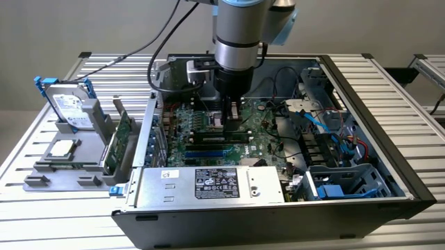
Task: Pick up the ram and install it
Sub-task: 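Insert the ram into the slot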
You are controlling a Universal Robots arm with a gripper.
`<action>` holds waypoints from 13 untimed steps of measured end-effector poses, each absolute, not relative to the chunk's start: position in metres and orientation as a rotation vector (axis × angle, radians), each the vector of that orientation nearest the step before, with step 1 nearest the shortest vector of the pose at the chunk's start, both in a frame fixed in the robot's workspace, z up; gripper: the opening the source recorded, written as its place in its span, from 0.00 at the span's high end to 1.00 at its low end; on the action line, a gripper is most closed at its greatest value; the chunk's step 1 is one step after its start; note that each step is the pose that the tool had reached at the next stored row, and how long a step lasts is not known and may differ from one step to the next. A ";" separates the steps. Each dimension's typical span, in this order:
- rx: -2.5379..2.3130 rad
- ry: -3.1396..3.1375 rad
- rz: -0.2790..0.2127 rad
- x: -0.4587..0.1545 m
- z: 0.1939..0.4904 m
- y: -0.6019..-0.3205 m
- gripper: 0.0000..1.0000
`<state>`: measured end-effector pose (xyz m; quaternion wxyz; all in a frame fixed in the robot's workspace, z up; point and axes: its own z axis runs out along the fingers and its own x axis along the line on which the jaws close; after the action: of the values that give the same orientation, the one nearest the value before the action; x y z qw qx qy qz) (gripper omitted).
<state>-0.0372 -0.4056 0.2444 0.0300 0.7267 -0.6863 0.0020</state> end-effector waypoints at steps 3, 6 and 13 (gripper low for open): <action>2.241 -2.116 0.004 -0.038 0.248 -0.406 0.55; 2.240 -2.116 0.004 -0.038 0.248 -0.406 0.57; 2.240 -2.116 0.004 -0.041 0.248 -0.406 0.89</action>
<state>-0.0406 -0.4059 0.2483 0.0299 0.7267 -0.6863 0.0013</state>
